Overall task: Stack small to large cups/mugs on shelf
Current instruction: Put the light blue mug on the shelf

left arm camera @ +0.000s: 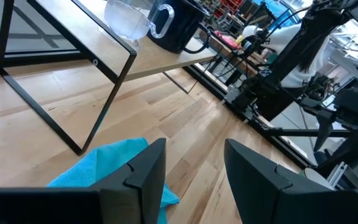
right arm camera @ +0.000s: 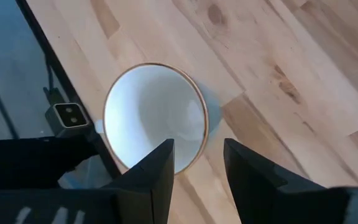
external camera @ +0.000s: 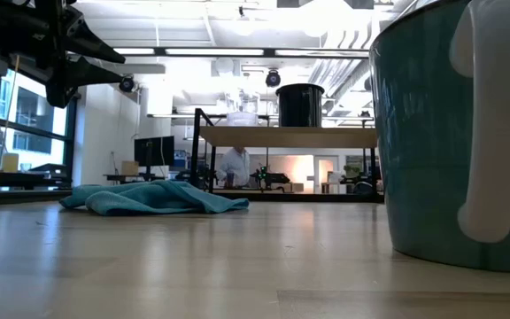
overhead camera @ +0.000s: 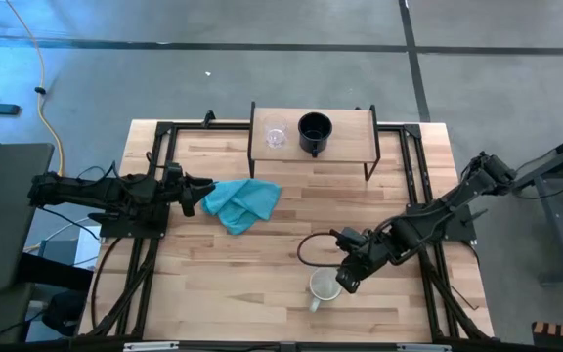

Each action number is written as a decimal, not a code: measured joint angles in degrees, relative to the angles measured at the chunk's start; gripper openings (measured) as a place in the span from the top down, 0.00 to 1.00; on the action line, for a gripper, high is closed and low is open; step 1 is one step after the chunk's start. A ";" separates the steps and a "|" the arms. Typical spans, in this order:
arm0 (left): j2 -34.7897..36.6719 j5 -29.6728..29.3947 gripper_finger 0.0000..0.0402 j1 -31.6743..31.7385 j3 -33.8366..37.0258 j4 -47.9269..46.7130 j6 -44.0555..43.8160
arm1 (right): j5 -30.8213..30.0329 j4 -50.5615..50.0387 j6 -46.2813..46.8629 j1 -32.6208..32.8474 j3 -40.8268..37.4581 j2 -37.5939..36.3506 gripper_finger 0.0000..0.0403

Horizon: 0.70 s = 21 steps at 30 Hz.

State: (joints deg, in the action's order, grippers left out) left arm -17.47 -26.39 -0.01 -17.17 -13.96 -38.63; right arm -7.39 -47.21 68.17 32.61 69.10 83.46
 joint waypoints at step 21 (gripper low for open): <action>0.00 0.00 0.62 0.00 0.00 0.06 -0.61 | 3.17 1.75 -0.71 -0.50 -0.02 4.02 0.68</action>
State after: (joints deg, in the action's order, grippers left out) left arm -17.47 -26.39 -0.01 -17.17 -13.89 -39.24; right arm -4.22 -45.47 67.46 32.12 69.08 87.48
